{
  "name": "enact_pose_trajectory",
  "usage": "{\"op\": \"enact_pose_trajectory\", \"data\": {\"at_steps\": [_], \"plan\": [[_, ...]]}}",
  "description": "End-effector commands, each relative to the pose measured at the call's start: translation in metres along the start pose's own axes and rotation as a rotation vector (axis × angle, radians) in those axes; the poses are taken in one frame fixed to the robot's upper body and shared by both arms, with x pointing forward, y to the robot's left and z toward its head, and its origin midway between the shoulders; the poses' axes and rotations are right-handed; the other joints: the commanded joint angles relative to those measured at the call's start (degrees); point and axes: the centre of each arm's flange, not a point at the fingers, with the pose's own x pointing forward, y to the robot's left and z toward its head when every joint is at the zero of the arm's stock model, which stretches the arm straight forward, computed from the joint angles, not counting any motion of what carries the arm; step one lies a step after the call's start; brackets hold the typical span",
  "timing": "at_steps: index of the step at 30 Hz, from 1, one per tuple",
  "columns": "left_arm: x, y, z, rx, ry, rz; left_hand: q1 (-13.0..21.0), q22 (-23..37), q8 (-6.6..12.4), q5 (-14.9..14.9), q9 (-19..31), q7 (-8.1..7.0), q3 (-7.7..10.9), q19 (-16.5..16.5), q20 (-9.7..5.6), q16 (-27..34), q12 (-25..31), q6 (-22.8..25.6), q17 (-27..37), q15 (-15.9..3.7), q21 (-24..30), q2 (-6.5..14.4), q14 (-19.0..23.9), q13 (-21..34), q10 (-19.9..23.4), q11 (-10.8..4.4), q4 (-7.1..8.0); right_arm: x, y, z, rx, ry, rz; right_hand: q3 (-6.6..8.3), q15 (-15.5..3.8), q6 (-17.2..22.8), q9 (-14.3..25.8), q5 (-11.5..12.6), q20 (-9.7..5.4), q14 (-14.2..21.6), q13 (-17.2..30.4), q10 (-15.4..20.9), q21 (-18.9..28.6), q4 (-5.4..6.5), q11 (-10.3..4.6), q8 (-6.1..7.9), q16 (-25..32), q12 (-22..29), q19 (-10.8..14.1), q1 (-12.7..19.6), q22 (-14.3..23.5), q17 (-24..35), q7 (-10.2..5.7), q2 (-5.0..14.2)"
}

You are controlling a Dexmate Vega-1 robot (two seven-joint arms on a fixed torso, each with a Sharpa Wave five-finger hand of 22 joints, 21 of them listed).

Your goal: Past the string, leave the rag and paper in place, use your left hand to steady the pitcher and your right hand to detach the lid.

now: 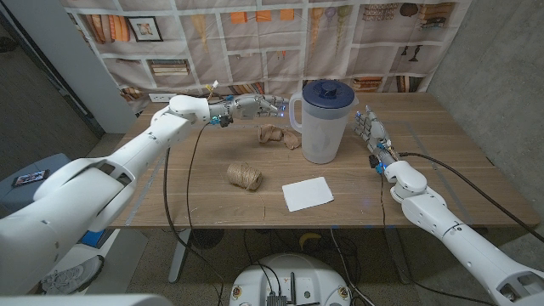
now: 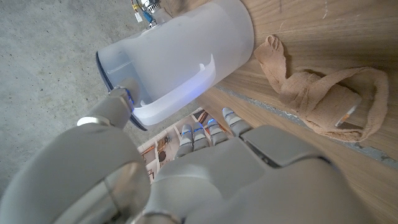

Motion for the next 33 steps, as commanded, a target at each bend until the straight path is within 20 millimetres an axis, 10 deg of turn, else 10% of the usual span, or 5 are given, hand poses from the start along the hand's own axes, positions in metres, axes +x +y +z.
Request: {"op": "enact_pose_trajectory", "data": {"at_steps": [1,33], "plan": [[0.013,-0.007,-0.003,0.011,0.001,-0.006,1.20,0.18,0.64,-0.03,0.07,-0.37,0.28,-0.54,-0.10,0.45,0.39,0.60,0.22,-0.96,0.02,0.04,0.81,0.27,0.35,-0.47,0.00,-0.005,-0.002,0.002,-0.001,-0.003,-0.003,0.43,0.26,0.15,0.16,0.04,0.51,0.21,0.14,0.30,0.21,0.06,0.16,0.33,0.32,0.25,-0.03,-0.40,0.19,0.14,-0.22,-0.28],[0.038,-0.029,-0.012,-0.007,-0.025,0.133,14.21,0.11,4.04,0.14,-0.25,-0.58,-3.35,9.37,-2.75,2.17,3.15,14.01,0.05,-4.82,1.45,-2.48,16.66,-0.16,13.87,-2.53,0.40,-0.010,-0.009,0.005,0.007,-0.007,-0.016,0.91,0.11,0.93,0.17,-0.04,1.34,0.58,0.14,0.54,0.35,0.18,0.06,0.53,0.58,0.30,0.43,-0.73,0.22,-0.30,-0.44,-0.14]]}}
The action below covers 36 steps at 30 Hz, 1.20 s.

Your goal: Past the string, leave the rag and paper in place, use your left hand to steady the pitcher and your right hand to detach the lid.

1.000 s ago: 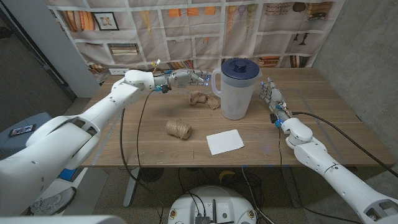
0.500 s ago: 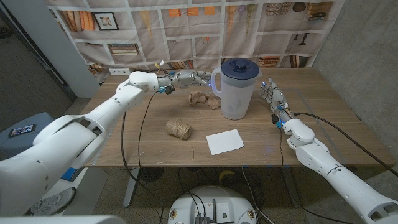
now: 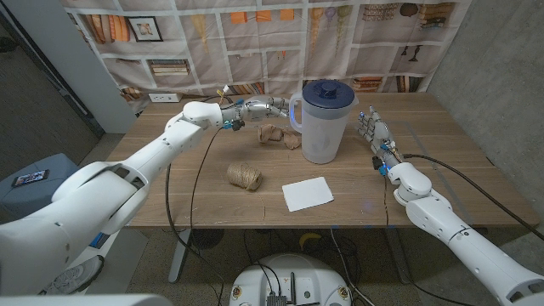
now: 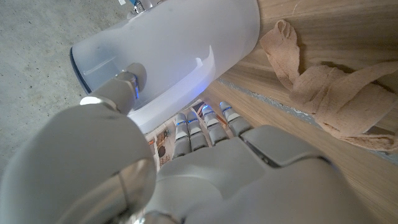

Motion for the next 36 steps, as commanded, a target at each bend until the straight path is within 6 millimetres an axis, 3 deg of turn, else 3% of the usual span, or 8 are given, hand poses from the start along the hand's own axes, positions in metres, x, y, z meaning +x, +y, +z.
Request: {"op": "enact_pose_trajectory", "data": {"at_steps": [1,5,10,20,25,26,32,36], "plan": [[0.008,-0.018,-0.004,-0.022,-0.006,0.058,1.94,0.11,0.66,-0.10,-0.13,-0.10,-1.67,2.98,-0.82,0.51,0.74,3.20,0.03,-4.51,0.66,-0.32,3.61,-0.06,3.37,-0.27,0.09,0.001,-0.004,0.000,0.002,-0.002,-0.001,0.66,-0.08,0.67,0.17,-0.04,0.40,0.38,0.13,0.55,0.36,-0.01,-0.01,0.32,0.38,0.30,0.15,-0.35,0.22,-0.05,-0.20,0.24],[0.008,-0.020,-0.004,-0.023,-0.010,0.104,4.03,0.11,0.82,-0.20,-0.33,-0.68,-3.88,5.98,-1.65,0.63,0.97,7.05,-0.06,-6.43,0.63,-0.46,7.71,-0.32,7.47,-1.71,0.22,0.001,-0.005,-0.001,0.004,-0.005,-0.001,0.74,-0.05,0.74,0.17,-0.05,0.57,0.51,0.13,0.63,0.39,-0.02,-0.06,0.33,0.43,0.33,0.25,-0.36,0.23,-0.11,-0.29,0.27],[0.006,-0.023,-0.005,-0.030,-0.013,0.164,5.82,0.11,0.92,-0.14,-0.37,-1.40,-5.98,8.80,-2.72,0.89,0.99,10.80,-0.07,-7.27,0.69,-0.34,11.84,-0.46,11.05,-2.92,0.30,0.001,-0.007,-0.001,0.004,-0.003,-0.001,0.83,-0.11,0.84,0.17,-0.05,0.76,0.56,0.13,0.69,0.45,-0.01,-0.09,0.33,0.45,0.34,0.45,-0.39,0.24,-0.18,-0.37,0.30],[0.008,-0.028,-0.009,-0.050,-0.009,0.229,8.08,0.15,0.17,-0.06,-0.35,-1.84,-8.51,12.61,-4.29,1.08,1.18,13.36,-0.11,-8.53,0.92,-0.15,16.55,-0.58,16.18,-3.48,0.41,0.003,-0.008,-0.003,0.005,0.002,-0.001,1.04,-0.14,1.07,0.18,-0.06,1.03,0.76,0.14,0.94,0.48,0.01,-0.15,0.35,0.53,0.41,0.64,-0.45,0.25,-0.33,-0.52,0.34],[0.011,-0.033,-0.012,-0.067,-0.015,0.268,9.90,0.20,0.64,-0.05,-0.32,-1.94,-11.02,15.32,-5.49,0.93,1.00,19.01,-0.17,-9.41,0.88,0.19,20.26,-0.70,20.55,-4.34,0.57,0.003,-0.010,-0.004,0.008,0.000,-0.001,1.12,-0.13,1.17,0.18,-0.07,1.07,0.83,0.14,1.05,0.46,0.02,-0.17,0.36,0.56,0.44,0.64,-0.49,0.26,-0.39,-0.60,0.34],[0.011,-0.034,-0.012,-0.075,-0.017,0.272,10.21,0.21,0.60,-0.03,-0.32,-2.20,-11.30,15.77,-5.83,0.86,1.11,19.54,-0.17,-9.55,0.91,0.37,20.61,-0.69,21.56,-4.93,0.60,0.003,-0.010,-0.004,0.008,0.000,-0.002,1.14,-0.17,1.15,0.18,-0.07,1.08,0.82,0.14,1.03,0.46,0.02,-0.14,0.35,0.56,0.43,0.63,-0.49,0.26,-0.40,-0.64,0.34],[0.016,-0.037,-0.015,-0.087,-0.020,0.277,11.17,0.22,0.81,-0.04,-0.32,-2.20,-12.56,16.98,-7.04,0.80,0.93,22.53,-0.11,-9.80,0.84,0.69,22.49,-0.80,23.81,-4.64,0.66,0.003,-0.011,-0.004,0.009,0.001,-0.007,1.22,-0.19,1.17,0.18,-0.07,1.18,0.88,0.14,1.14,0.49,0.02,-0.14,0.33,0.58,0.45,0.75,-0.51,0.26,-0.45,-0.71,0.36],[0.017,-0.037,-0.014,-0.088,-0.027,0.293,12.00,0.24,0.80,-0.03,-0.32,-2.50,-13.44,17.66,-7.62,0.84,0.73,24.56,-0.02,-10.11,0.73,1.30,24.08,-0.85,25.63,-5.33,0.76,0.002,-0.012,-0.005,0.010,-0.002,-0.006,1.29,-0.21,1.24,0.18,-0.07,1.22,0.95,0.14,1.16,0.49,0.03,-0.15,0.34,0.61,0.45,0.79,-0.53,0.27,-0.49,-0.73,0.38]]}}
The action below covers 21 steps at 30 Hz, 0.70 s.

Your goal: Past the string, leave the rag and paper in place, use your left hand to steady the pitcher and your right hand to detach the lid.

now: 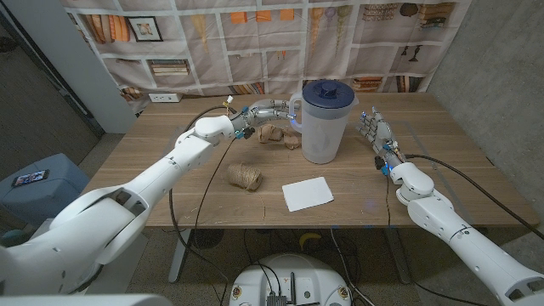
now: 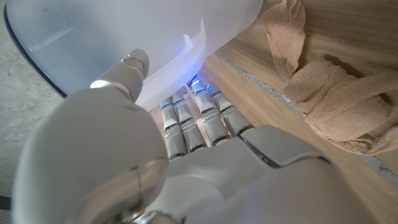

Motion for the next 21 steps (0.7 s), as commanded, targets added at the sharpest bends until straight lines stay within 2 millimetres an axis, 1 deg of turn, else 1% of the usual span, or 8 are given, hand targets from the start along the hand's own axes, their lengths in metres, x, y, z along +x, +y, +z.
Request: {"op": "enact_pose_trajectory", "data": {"at_steps": [1,4,6,7,11,16,20,21], "plan": [[0.004,-0.005,-0.003,-0.021,-0.011,0.057,1.35,0.24,0.42,-0.03,0.21,-0.20,-0.98,1.25,-3.85,0.00,-0.23,2.03,0.11,-9.14,0.19,0.60,1.86,-0.07,2.04,-0.24,0.11,0.000,-0.003,-0.001,0.003,0.001,-0.006,0.41,0.02,0.54,0.18,-0.07,0.41,0.76,0.14,0.42,0.27,0.11,0.17,0.34,0.62,0.22,-0.03,0.00,0.27,0.03,-0.03,-0.16],[0.004,-0.007,-0.003,-0.024,-0.014,0.068,2.16,0.27,0.61,-0.05,0.23,-0.20,-1.88,1.95,-4.64,-0.03,-0.48,4.72,0.15,-9.22,0.12,1.15,3.31,-0.11,3.87,-0.39,0.18,0.000,-0.003,-0.001,0.004,0.000,-0.005,0.45,0.02,0.61,0.19,-0.08,0.37,0.78,0.14,0.45,0.27,0.12,0.16,0.36,0.63,0.22,0.00,-0.02,0.27,0.00,-0.04,-0.16],[0.003,-0.008,-0.004,-0.031,-0.015,0.080,2.73,0.28,0.40,-0.03,0.21,-0.33,-2.39,2.49,-5.22,0.04,-0.54,5.70,0.21,-9.39,0.12,1.61,4.42,-0.13,5.39,-0.21,0.20,0.000,-0.003,-0.001,0.003,0.002,-0.007,0.47,0.01,0.61,0.19,-0.08,0.38,0.82,0.14,0.44,0.27,0.12,0.16,0.35,0.64,0.21,0.00,-0.03,0.28,-0.01,-0.10,-0.16],[0.003,-0.008,-0.004,-0.027,-0.016,0.082,3.00,0.29,0.41,-0.02,0.21,-0.23,-2.69,2.66,-5.69,0.00,-0.52,6.58,0.22,-9.50,0.08,1.85,4.89,-0.12,6.32,0.23,0.23,-0.001,-0.003,-0.001,0.004,0.002,-0.007,0.49,0.01,0.60,0.19,-0.08,0.40,0.81,0.14,0.44,0.29,0.13,0.14,0.34,0.64,0.21,0.07,-0.04,0.28,-0.02,-0.09,-0.16],[0.000,-0.010,-0.004,-0.035,-0.014,0.100,3.91,0.26,0.22,-0.01,0.17,-0.24,-3.52,2.81,-7.09,0.07,-0.91,8.79,0.28,-9.65,-0.17,2.46,6.73,-0.14,8.04,-0.31,0.22,-0.001,-0.004,-0.001,0.003,0.003,-0.010,0.55,0.04,0.63,0.19,-0.08,0.42,0.86,0.14,0.49,0.29,0.13,0.14,0.33,0.65,0.22,0.10,-0.06,0.28,-0.06,-0.11,-0.15],[-0.004,-0.011,-0.005,-0.041,-0.013,0.114,4.91,0.24,-0.08,-0.02,0.13,-0.06,-4.51,3.49,-8.36,0.09,-1.13,11.71,0.33,-9.85,-0.20,3.43,8.92,-0.11,10.77,0.07,0.29,-0.002,-0.004,-0.001,0.003,0.002,-0.010,0.61,0.02,0.68,0.19,-0.09,0.44,0.87,0.14,0.50,0.29,0.14,0.15,0.32,0.66,0.21,0.15,-0.10,0.28,-0.10,0.01,-0.17],[-0.007,-0.013,-0.006,-0.045,-0.011,0.122,5.23,0.25,-0.25,-0.06,0.12,0.06,-4.88,3.73,-8.41,0.12,-1.17,12.68,0.36,-9.84,-0.23,3.83,9.73,-0.09,11.84,0.13,0.34,-0.002,-0.004,0.000,0.004,-0.001,-0.009,0.69,0.03,0.73,0.19,-0.09,0.47,0.89,0.14,0.50,0.27,0.17,0.20,0.33,0.67,0.19,0.14,-0.14,0.28,-0.14,0.04,-0.13],[-0.007,-0.013,-0.006,-0.045,-0.009,0.126,5.38,0.25,-0.11,-0.07,0.13,-0.05,-4.98,3.91,-8.57,0.11,-1.30,13.78,0.36,-9.91,-0.21,4.19,10.15,-0.09,12.12,-0.04,0.41,-0.002,-0.003,0.000,0.003,0.000,-0.011,0.70,-0.02,0.75,0.19,-0.09,0.47,0.89,0.14,0.51,0.25,0.18,0.19,0.33,0.67,0.19,0.11,-0.15,0.29,-0.15,0.05,-0.13]]}}
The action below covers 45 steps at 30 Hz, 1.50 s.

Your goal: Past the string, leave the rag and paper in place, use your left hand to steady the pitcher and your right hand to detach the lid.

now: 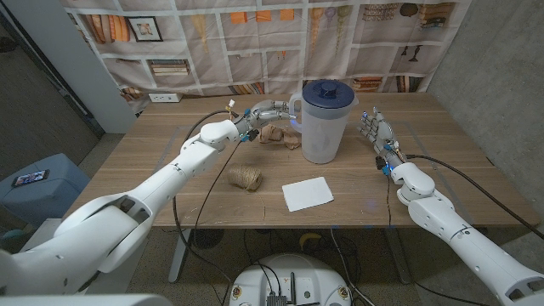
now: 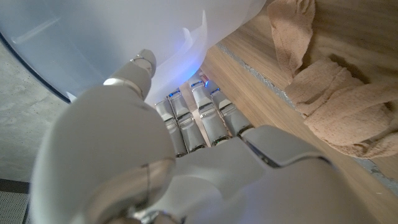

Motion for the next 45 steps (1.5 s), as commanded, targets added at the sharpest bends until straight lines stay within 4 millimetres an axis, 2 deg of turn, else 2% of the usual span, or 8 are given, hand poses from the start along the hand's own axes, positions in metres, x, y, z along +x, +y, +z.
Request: {"op": "enact_pose_trajectory", "data": {"at_steps": [1,8,18,22,25,27,32,45], "plan": [[-0.007,-0.003,-0.003,-0.014,0.006,0.041,1.01,0.25,-0.08,-0.09,0.12,-0.10,-0.45,0.81,-8.54,0.09,-0.41,2.47,0.21,-8.58,0.04,0.66,1.34,0.18,1.38,-0.09,0.17,-0.001,0.000,0.001,-0.001,0.003,-0.004,0.56,0.01,0.54,0.06,-0.09,0.47,0.28,0.14,0.55,0.25,0.03,0.18,0.32,0.23,0.21,0.11,-0.16,0.29,0.13,-0.16,-0.12],[-0.009,-0.005,-0.003,-0.013,0.005,0.052,1.16,0.26,-0.26,-0.01,0.06,-0.39,-0.04,1.61,-8.95,-0.46,-0.59,5.52,-0.06,-8.55,0.09,2.67,3.17,0.18,3.63,-0.25,0.52,-0.002,0.000,0.002,-0.003,0.002,-0.004,0.66,-0.04,0.76,0.06,-0.10,0.44,0.36,0.14,0.60,0.24,0.08,0.14,0.38,0.27,0.21,0.14,-0.24,0.29,0.09,-0.11,-0.08],[-0.011,-0.005,-0.002,-0.021,0.001,0.062,0.83,0.32,-1.31,-0.08,0.04,-0.68,1.73,2.68,-8.94,-1.84,-1.42,8.01,-0.33,-8.46,0.17,6.22,4.91,0.18,5.29,-0.52,0.95,-0.001,0.001,0.003,-0.005,0.004,-0.005,0.79,-0.06,0.87,0.06,-0.10,0.39,0.38,0.15,0.72,0.26,0.15,0.22,0.38,0.29,0.22,0.23,-0.34,0.29,0.05,-0.07,-0.02],[-0.010,-0.005,-0.002,-0.022,-0.006,0.059,0.17,0.43,-1.89,-0.36,0.12,-0.78,2.79,3.73,-8.91,-2.53,-1.94,9.25,-0.40,-8.35,0.42,8.50,5.44,0.20,5.97,-0.55,1.25,0.000,0.001,0.004,-0.005,0.000,-0.002,0.86,-0.06,0.86,0.06,-0.11,0.35,0.37,0.15,0.73,0.26,0.18,0.29,0.35,0.30,0.21,0.28,-0.38,0.29,0.03,-0.09,-0.01],[-0.010,-0.005,-0.002,-0.021,-0.009,0.056,0.04,0.43,-2.12,-0.48,0.14,-0.70,3.21,3.81,-9.13,-2.71,-2.01,9.65,-0.41,-8.42,0.37,9.21,5.64,0.21,6.53,-0.44,1.16,0.000,0.001,0.004,-0.005,-0.003,0.001,0.91,-0.02,0.94,0.06,-0.11,0.36,0.40,0.15,0.70,0.24,0.20,0.20,0.36,0.32,0.19,0.26,-0.42,0.29,0.01,-0.08,-0.02],[-0.009,-0.005,-0.002,-0.026,-0.012,0.054,0.03,0.42,-2.35,-0.55,0.15,-0.80,3.50,3.66,-9.27,-2.82,-2.07,9.77,-0.42,-8.45,0.24,9.55,5.79,0.21,6.89,-0.10,0.98,0.000,0.001,0.004,-0.006,0.001,-0.001,0.96,-0.03,0.82,0.07,-0.11,0.34,0.38,0.15,0.67,0.23,0.20,0.28,0.30,0.31,0.17,0.25,-0.44,0.29,-0.01,0.09,-0.04],[-0.009,-0.005,-0.002,-0.030,-0.014,0.056,0.05,0.44,-2.62,-0.64,0.17,-0.70,3.98,3.83,-9.26,-2.90,-2.16,10.25,-0.42,-8.45,0.22,10.02,6.18,0.22,7.57,-0.37,0.66,0.000,0.001,0.004,-0.006,-0.001,0.001,1.03,-0.04,0.92,0.07,-0.12,0.35,0.39,0.15,0.71,0.23,0.21,0.26,0.31,0.32,0.17,0.28,-0.49,0.29,-0.04,0.00,-0.07],[-0.009,-0.004,0.009,-0.003,-0.012,0.064,-0.16,0.47,-3.15,-0.73,0.21,-0.40,4.41,4.35,-9.25,-3.01,-2.51,10.53,-0.46,-8.38,0.29,10.07,6.69,0.23,7.97,-0.09,0.27,-0.004,0.003,0.009,-0.019,0.000,0.004,1.29,0.01,1.05,0.07,-0.14,0.35,0.36,0.15,0.68,0.21,0.24,0.29,0.30,0.33,0.12,0.35,-0.60,0.30,-0.13,0.02,-0.11]]}}
